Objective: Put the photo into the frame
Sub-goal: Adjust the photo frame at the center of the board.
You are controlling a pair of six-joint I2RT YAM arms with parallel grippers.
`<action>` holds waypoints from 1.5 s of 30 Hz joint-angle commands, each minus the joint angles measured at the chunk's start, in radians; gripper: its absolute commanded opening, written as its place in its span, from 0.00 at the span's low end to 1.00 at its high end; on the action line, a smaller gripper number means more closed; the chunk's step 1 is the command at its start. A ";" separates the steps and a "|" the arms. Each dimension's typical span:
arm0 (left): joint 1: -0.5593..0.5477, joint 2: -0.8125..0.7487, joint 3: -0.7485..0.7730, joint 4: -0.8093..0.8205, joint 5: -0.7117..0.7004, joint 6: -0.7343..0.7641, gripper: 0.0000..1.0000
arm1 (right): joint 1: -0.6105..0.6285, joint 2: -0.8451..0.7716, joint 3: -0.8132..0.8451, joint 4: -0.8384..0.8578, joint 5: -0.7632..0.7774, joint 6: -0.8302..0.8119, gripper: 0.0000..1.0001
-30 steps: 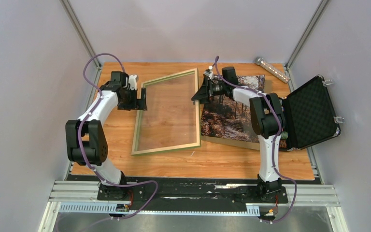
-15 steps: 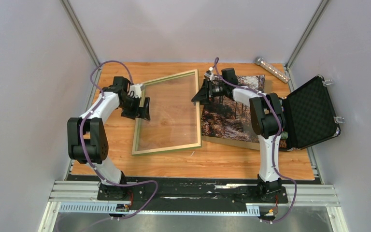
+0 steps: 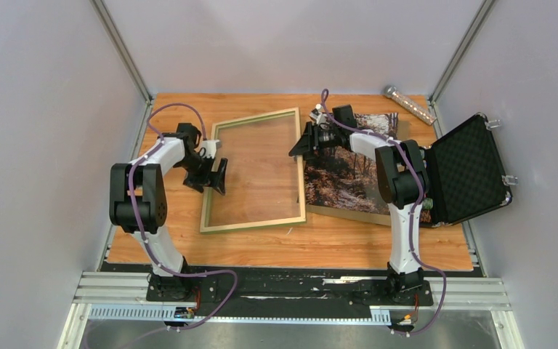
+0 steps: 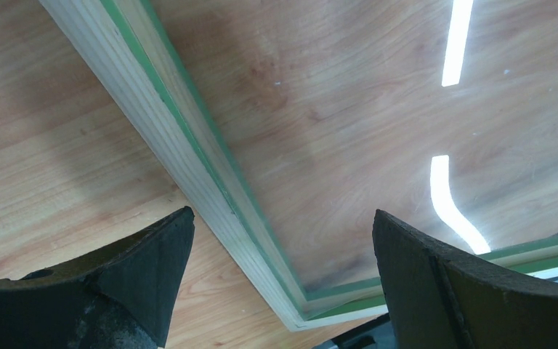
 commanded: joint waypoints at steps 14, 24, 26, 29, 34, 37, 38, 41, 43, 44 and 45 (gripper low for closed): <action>0.006 0.100 -0.046 -0.015 0.005 0.056 0.87 | 0.015 -0.094 0.004 -0.020 0.056 -0.078 0.46; 0.020 0.099 -0.056 -0.004 -0.002 0.083 0.32 | -0.001 -0.098 0.008 -0.030 0.072 -0.090 0.45; 0.021 0.099 -0.057 -0.006 0.001 0.088 0.24 | -0.005 -0.102 0.008 -0.030 0.074 -0.092 0.45; 0.036 0.090 -0.050 -0.010 -0.001 0.096 0.07 | -0.008 -0.105 0.005 -0.032 0.078 -0.096 0.44; 0.060 0.052 -0.036 -0.005 -0.036 0.100 0.00 | -0.008 -0.105 0.005 -0.034 0.081 -0.098 0.44; 0.060 0.043 -0.031 -0.020 -0.033 0.104 0.16 | -0.009 -0.105 0.006 -0.034 0.080 -0.098 0.44; 0.060 0.040 -0.028 -0.032 -0.031 0.105 0.30 | -0.009 -0.104 0.008 -0.035 0.079 -0.098 0.44; 0.061 0.029 -0.032 -0.031 -0.030 0.106 0.51 | -0.008 -0.100 0.010 -0.033 0.071 -0.095 0.44; 0.060 0.019 -0.031 -0.026 -0.021 0.103 0.60 | -0.008 -0.096 0.012 -0.033 0.059 -0.091 0.44; 0.060 0.019 -0.027 -0.026 -0.014 0.099 0.64 | -0.009 -0.096 0.014 -0.032 0.049 -0.090 0.44; 0.060 0.025 -0.019 -0.029 0.006 0.096 0.66 | -0.009 -0.094 0.019 -0.030 0.032 -0.087 0.44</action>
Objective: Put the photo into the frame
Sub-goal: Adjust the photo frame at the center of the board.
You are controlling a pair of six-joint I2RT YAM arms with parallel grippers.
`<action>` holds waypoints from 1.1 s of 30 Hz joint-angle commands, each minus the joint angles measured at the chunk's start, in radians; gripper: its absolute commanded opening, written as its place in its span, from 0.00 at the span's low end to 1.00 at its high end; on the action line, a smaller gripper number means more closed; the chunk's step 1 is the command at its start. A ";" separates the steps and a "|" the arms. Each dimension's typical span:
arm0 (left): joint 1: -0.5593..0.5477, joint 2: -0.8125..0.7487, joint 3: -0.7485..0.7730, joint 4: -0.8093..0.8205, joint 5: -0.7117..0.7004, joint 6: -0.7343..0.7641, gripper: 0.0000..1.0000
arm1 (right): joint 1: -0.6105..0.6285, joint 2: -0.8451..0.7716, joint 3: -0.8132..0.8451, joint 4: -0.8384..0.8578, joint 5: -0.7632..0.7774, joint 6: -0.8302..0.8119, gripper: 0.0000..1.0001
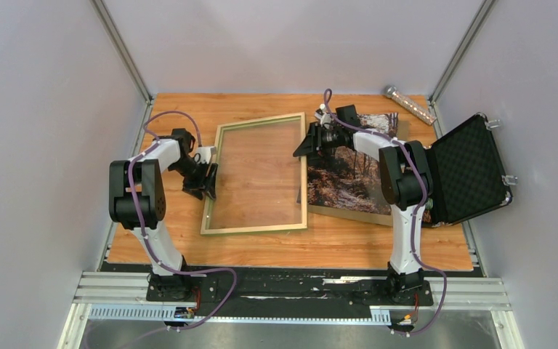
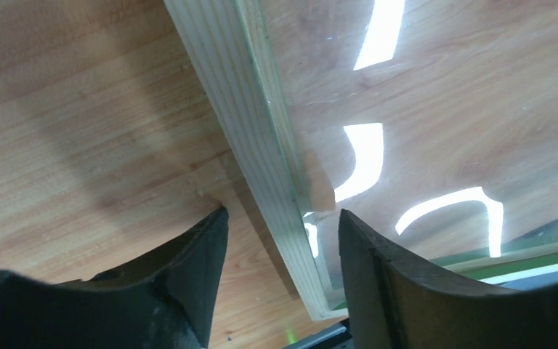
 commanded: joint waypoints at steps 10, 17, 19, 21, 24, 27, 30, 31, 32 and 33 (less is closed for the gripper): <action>-0.003 0.016 0.011 0.054 0.104 -0.015 0.88 | 0.009 -0.148 -0.077 0.522 -0.363 0.419 0.48; -0.017 0.040 0.033 0.081 0.185 -0.036 0.90 | 0.065 -0.166 -0.098 0.941 -0.402 0.779 0.49; -0.026 0.050 0.048 0.083 0.212 -0.039 0.91 | 0.091 -0.152 -0.081 1.005 -0.405 0.840 0.50; -0.067 0.056 0.063 0.092 0.241 -0.046 0.92 | 0.113 -0.135 -0.054 1.056 -0.406 0.886 0.50; -0.104 0.062 0.076 0.101 0.302 -0.062 0.93 | 0.135 -0.102 -0.007 1.092 -0.410 0.927 0.51; -0.125 0.072 0.099 0.095 0.365 -0.073 0.94 | 0.144 -0.074 0.033 1.145 -0.414 0.989 0.52; -0.150 0.078 0.120 0.096 0.379 -0.087 0.97 | 0.147 -0.060 0.067 1.150 -0.427 1.003 0.53; -0.153 0.083 0.128 0.098 0.377 -0.095 0.98 | 0.146 -0.057 0.071 1.152 -0.431 1.007 0.53; -0.156 0.085 0.131 0.100 0.374 -0.099 0.99 | 0.146 -0.059 0.073 1.156 -0.435 1.010 0.53; -0.157 0.085 0.136 0.106 0.371 -0.110 1.00 | 0.145 -0.061 0.073 1.167 -0.437 1.017 0.53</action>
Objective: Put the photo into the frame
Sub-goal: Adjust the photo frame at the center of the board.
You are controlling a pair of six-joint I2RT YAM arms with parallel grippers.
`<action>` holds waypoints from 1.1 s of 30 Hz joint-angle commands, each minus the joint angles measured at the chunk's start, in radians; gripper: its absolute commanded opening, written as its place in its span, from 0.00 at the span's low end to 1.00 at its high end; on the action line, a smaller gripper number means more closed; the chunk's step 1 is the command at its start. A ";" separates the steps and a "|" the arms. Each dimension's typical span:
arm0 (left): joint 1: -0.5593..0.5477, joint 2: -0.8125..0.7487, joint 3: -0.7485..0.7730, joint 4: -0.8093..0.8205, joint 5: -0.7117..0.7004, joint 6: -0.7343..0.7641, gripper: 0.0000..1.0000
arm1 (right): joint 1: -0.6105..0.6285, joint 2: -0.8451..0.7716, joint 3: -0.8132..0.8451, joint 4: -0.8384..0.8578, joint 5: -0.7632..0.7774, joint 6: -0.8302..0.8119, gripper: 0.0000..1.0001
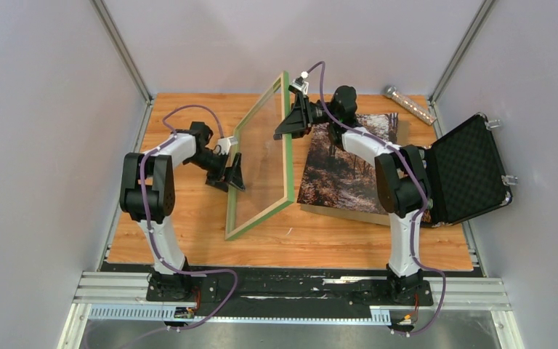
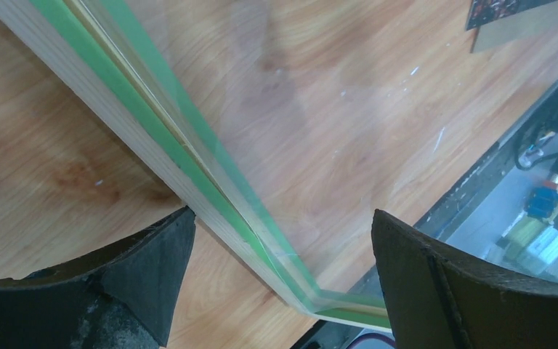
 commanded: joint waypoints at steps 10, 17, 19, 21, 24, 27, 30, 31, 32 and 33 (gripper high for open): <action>-0.034 0.019 0.059 0.133 0.016 -0.119 1.00 | 0.026 0.029 0.072 0.328 -0.052 0.254 0.59; -0.043 0.013 0.043 0.209 0.009 -0.172 1.00 | 0.057 0.040 0.082 0.388 -0.099 0.315 0.61; -0.043 -0.002 0.032 0.237 0.009 -0.194 1.00 | 0.067 0.018 0.049 0.322 -0.113 0.257 0.60; -0.043 -0.020 0.020 0.269 -0.002 -0.220 1.00 | 0.077 -0.017 0.004 0.204 -0.126 0.156 0.60; -0.043 -0.035 0.006 0.304 -0.036 -0.248 1.00 | 0.090 -0.084 -0.052 -0.044 -0.142 -0.022 0.60; -0.043 -0.040 -0.009 0.333 -0.071 -0.274 1.00 | 0.092 -0.152 -0.054 -0.396 -0.129 -0.297 0.59; -0.043 -0.049 -0.028 0.356 -0.115 -0.283 1.00 | 0.092 -0.203 -0.024 -0.735 -0.078 -0.582 0.60; -0.043 -0.050 -0.030 0.359 -0.124 -0.286 1.00 | 0.088 -0.220 -0.034 -0.757 -0.064 -0.603 0.60; -0.043 -0.049 -0.033 0.361 -0.139 -0.288 1.00 | 0.080 -0.234 -0.047 -0.771 -0.048 -0.610 0.61; -0.043 -0.049 -0.035 0.362 -0.149 -0.289 1.00 | 0.072 -0.244 -0.053 -0.795 -0.031 -0.632 0.61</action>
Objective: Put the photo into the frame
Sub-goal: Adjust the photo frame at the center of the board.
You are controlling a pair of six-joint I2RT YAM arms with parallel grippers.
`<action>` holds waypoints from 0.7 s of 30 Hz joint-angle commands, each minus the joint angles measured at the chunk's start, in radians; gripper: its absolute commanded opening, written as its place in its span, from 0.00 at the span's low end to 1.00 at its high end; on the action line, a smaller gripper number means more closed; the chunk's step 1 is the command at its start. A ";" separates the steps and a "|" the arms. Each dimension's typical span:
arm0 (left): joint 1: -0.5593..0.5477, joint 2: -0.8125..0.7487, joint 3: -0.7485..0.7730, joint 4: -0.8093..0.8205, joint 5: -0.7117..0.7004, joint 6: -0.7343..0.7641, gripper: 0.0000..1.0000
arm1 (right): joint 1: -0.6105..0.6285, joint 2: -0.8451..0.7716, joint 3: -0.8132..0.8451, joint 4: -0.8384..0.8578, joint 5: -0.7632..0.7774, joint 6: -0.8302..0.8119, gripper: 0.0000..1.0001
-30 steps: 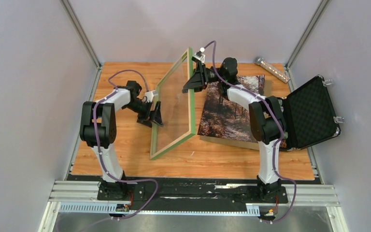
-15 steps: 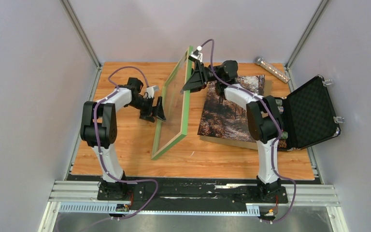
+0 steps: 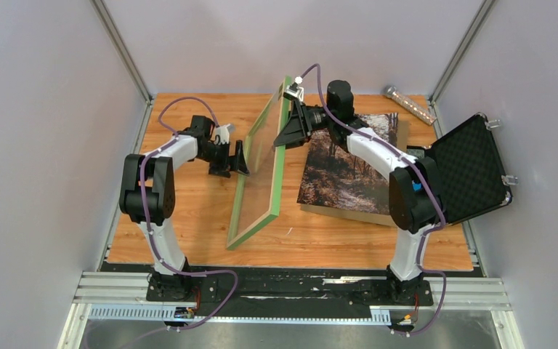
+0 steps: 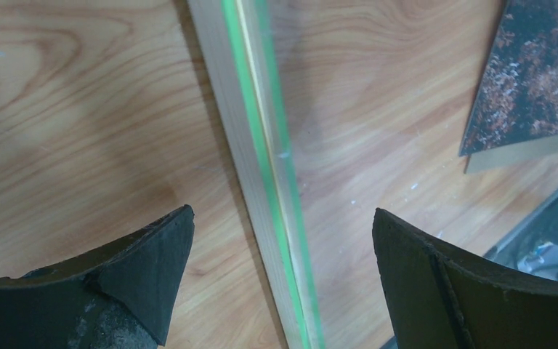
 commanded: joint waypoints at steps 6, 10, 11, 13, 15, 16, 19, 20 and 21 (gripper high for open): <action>-0.017 -0.030 -0.022 0.067 -0.097 -0.039 1.00 | -0.063 -0.084 -0.026 -0.492 0.100 -0.399 0.63; -0.017 -0.029 -0.025 0.071 -0.114 -0.039 1.00 | -0.113 -0.076 -0.039 -0.582 0.152 -0.458 0.66; -0.017 -0.028 -0.023 0.071 -0.117 -0.037 1.00 | -0.123 -0.066 -0.031 -0.639 0.158 -0.485 0.67; -0.017 -0.023 -0.020 0.075 -0.121 -0.036 1.00 | -0.143 -0.051 -0.038 -0.668 0.153 -0.515 0.68; -0.017 -0.017 -0.019 0.083 -0.129 -0.036 1.00 | -0.160 -0.035 -0.046 -0.675 0.154 -0.534 0.68; -0.017 -0.013 -0.019 0.087 -0.138 -0.036 1.00 | -0.168 -0.022 -0.042 -0.682 0.154 -0.547 0.68; -0.015 -0.012 -0.026 0.096 -0.175 -0.045 1.00 | -0.194 0.022 -0.022 -0.715 0.184 -0.577 0.68; -0.013 -0.015 -0.035 0.100 -0.202 -0.053 1.00 | -0.199 0.041 -0.004 -0.736 0.208 -0.592 0.68; -0.007 -0.016 -0.041 0.102 -0.227 -0.058 1.00 | -0.206 0.063 0.020 -0.767 0.233 -0.609 0.68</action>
